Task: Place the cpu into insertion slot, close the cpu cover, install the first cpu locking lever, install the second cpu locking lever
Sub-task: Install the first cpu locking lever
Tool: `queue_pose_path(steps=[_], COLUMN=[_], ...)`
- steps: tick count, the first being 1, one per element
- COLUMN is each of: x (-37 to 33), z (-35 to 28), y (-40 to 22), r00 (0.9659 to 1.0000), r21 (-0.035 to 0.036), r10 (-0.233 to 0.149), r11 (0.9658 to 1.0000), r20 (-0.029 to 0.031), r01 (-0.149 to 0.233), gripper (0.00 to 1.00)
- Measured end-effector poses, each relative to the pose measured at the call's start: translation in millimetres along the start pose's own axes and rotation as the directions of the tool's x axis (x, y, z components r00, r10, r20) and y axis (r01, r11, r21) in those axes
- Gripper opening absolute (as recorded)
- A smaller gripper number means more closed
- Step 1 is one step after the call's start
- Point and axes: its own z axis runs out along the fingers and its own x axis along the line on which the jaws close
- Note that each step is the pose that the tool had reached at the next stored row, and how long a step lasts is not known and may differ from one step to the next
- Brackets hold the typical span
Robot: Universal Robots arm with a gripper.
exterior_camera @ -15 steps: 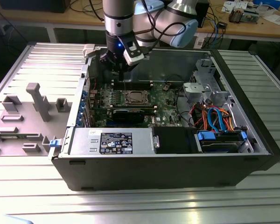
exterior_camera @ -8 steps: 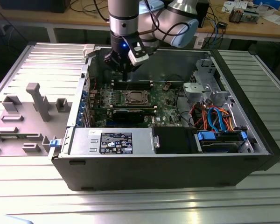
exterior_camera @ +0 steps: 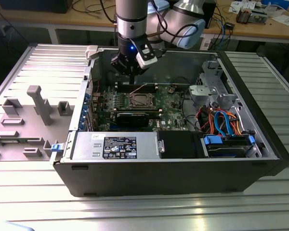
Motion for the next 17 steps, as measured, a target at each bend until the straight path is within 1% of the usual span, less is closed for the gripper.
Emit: queue_pose_path(steps=[3,15,16,17], x=[-2.1,-2.2,-2.1,-7.0], z=[0.8,1.0,1.4,3.2], y=[-0.1,-0.1,-0.3,-1.1], r00=[1.0000,1.0000,1.0000,1.0000], r21=[0.0001,0.0001,-0.0091,-0.0245], r10=[0.000,0.000,0.000,0.001], r11=[1.0000,1.0000,1.0000,0.9997], r20=[-0.0002,-0.0001,0.0002,0.0005], r01=[0.000,0.000,0.000,-0.001], gripper=[0.11,0.11,0.11,0.11])
